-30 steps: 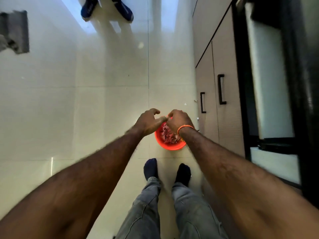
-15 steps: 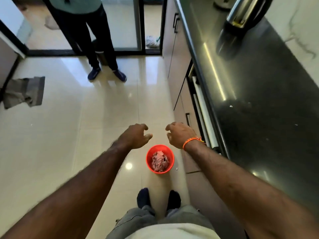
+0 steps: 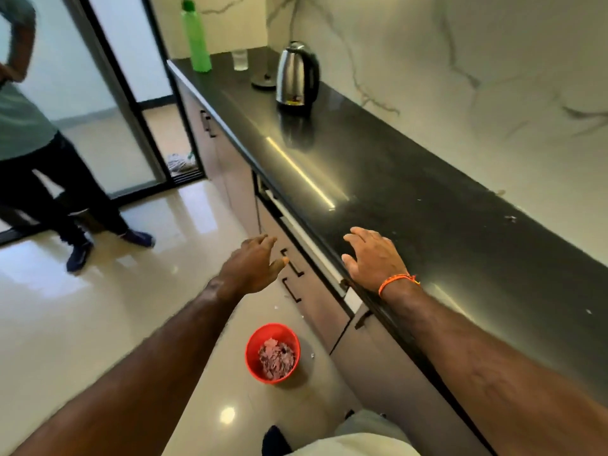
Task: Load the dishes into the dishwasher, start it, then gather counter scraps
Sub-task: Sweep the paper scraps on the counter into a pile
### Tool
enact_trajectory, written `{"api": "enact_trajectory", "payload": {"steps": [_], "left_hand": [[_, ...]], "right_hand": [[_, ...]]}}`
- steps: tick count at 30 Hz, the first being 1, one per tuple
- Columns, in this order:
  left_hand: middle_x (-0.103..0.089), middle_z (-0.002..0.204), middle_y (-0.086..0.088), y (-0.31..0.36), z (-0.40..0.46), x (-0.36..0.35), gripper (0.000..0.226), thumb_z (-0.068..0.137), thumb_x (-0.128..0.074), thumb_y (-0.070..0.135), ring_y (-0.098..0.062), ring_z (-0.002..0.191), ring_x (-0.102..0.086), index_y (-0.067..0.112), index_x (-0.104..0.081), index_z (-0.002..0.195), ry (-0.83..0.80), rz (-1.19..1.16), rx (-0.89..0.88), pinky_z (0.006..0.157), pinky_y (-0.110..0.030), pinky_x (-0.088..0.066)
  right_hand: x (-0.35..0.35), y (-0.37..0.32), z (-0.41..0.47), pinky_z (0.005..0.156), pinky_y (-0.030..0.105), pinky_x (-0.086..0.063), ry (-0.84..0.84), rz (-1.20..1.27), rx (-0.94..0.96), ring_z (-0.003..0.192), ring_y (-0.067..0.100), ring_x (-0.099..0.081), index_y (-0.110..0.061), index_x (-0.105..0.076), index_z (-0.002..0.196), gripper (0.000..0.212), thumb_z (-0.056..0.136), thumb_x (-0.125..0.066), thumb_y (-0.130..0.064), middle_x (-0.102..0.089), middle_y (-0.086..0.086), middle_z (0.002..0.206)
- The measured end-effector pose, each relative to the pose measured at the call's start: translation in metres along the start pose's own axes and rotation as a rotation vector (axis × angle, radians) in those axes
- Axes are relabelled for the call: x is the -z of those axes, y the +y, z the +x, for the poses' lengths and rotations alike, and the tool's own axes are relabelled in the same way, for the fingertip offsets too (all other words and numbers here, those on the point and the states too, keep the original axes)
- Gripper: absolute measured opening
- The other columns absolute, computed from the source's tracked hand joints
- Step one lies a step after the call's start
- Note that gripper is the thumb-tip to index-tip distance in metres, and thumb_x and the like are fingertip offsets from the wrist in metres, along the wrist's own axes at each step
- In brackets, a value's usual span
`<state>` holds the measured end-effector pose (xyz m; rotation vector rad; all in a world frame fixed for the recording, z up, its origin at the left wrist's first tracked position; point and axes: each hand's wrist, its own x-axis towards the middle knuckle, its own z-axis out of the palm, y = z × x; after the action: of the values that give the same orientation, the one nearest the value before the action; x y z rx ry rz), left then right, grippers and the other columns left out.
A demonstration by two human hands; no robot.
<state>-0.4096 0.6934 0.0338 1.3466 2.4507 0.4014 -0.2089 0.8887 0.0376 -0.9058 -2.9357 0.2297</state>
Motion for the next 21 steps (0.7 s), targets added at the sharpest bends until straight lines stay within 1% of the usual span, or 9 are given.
{"api": "enact_trajectory", "payload": {"steps": [4,7,9,14,17,21], "left_hand": [[-0.03,0.163,-0.01,0.058,0.012,-0.012,0.073,0.099,-0.048,0.055,-0.03,0.149,-0.03,0.015,-0.03,0.157,-0.046,0.032,-0.157,0.119,-0.046,-0.032],[-0.023,0.166,-0.009,0.115,0.014,-0.029,0.074,0.1,-0.049,0.054,-0.029,0.153,-0.021,0.016,-0.026,0.159,-0.106,0.036,-0.24,0.122,-0.047,-0.027],[-0.022,0.167,-0.008,0.151,0.013,-0.042,0.073,0.1,-0.05,0.053,-0.028,0.153,-0.019,0.017,-0.025,0.159,-0.127,0.035,-0.296,0.122,-0.047,-0.025],[-0.024,0.166,-0.006,0.248,-0.006,-0.082,0.072,0.1,-0.051,0.052,-0.023,0.153,-0.022,0.018,-0.027,0.158,-0.179,0.015,-0.439,0.121,-0.047,-0.03],[-0.025,0.166,-0.006,0.3,-0.022,-0.113,0.071,0.1,-0.051,0.051,-0.022,0.153,-0.023,0.017,-0.028,0.158,-0.221,0.039,-0.519,0.122,-0.045,-0.03],[-0.028,0.165,-0.007,0.358,-0.038,-0.146,0.072,0.099,-0.052,0.052,-0.023,0.152,-0.025,0.015,-0.029,0.158,-0.279,0.058,-0.6,0.122,-0.044,-0.029]], "right_hand": [[0.014,0.053,-0.051,0.113,0.043,-0.035,0.002,0.068,-0.212,0.141,0.022,-0.037,-0.023,-0.049,0.143,0.05,0.096,-0.053,-0.042,-0.04,0.0,0.155],[0.02,0.087,-0.095,0.112,0.044,-0.035,0.026,0.126,-0.371,0.14,0.023,-0.039,-0.025,-0.049,0.142,0.05,0.096,-0.052,-0.044,-0.04,-0.001,0.155],[0.021,0.104,-0.125,0.112,0.043,-0.036,0.041,0.136,-0.427,0.14,0.022,-0.04,-0.025,-0.049,0.141,0.05,0.095,-0.052,-0.044,-0.041,-0.002,0.154],[0.035,0.155,-0.212,0.108,0.045,-0.041,0.117,0.148,-0.57,0.135,0.025,-0.046,-0.024,-0.041,0.146,0.054,0.095,-0.052,-0.038,-0.043,-0.002,0.152],[0.04,0.189,-0.266,0.106,0.044,-0.042,0.151,0.139,-0.653,0.131,0.026,-0.049,-0.022,-0.043,0.145,0.053,0.094,-0.053,-0.034,-0.048,-0.001,0.148],[0.043,0.224,-0.329,0.106,0.044,-0.042,0.176,0.128,-0.769,0.13,0.026,-0.05,-0.022,-0.047,0.142,0.049,0.094,-0.054,-0.031,-0.051,0.0,0.146]]}}
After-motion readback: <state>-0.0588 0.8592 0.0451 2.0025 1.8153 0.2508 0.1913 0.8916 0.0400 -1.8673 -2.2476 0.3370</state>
